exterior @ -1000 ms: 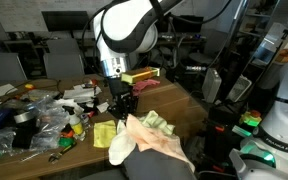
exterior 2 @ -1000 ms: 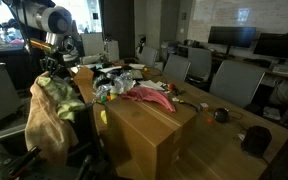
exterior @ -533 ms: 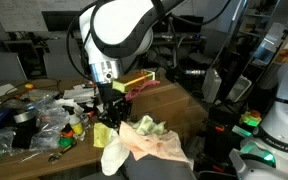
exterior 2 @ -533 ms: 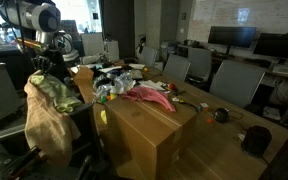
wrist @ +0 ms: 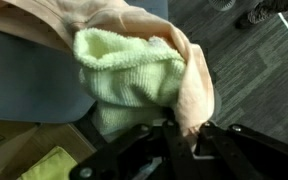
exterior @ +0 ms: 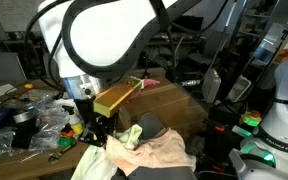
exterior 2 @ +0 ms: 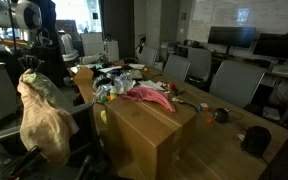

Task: Remove all the clothes from the top of the box except the pink cloth and hang them on the chair

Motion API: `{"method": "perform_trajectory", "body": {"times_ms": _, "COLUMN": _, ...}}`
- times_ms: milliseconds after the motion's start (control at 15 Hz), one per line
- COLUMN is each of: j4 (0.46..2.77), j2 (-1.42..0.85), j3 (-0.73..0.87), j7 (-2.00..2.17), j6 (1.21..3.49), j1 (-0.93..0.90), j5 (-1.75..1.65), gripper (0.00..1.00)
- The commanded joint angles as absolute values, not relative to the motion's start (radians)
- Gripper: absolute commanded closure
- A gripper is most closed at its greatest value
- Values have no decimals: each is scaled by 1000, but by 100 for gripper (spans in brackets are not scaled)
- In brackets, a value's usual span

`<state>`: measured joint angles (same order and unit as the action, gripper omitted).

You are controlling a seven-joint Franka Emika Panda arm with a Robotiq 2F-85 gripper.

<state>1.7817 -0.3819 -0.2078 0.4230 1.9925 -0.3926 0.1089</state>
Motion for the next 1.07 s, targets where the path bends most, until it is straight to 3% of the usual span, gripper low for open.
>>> {"method": "perform_trajectory", "body": {"times_ms": 0, "j4": 1690, "j2": -431, "j3": -214, "j7": 459, "j6": 1970, "j1": -431, "j5": 52, "gripper": 95}}
{"method": "perform_trajectory", "body": {"times_ms": 1000, "j4": 1612, "j2": -444, "j3": -230, "j7": 418, "j6": 1920, "j1": -465, "j5": 38, "gripper": 95}}
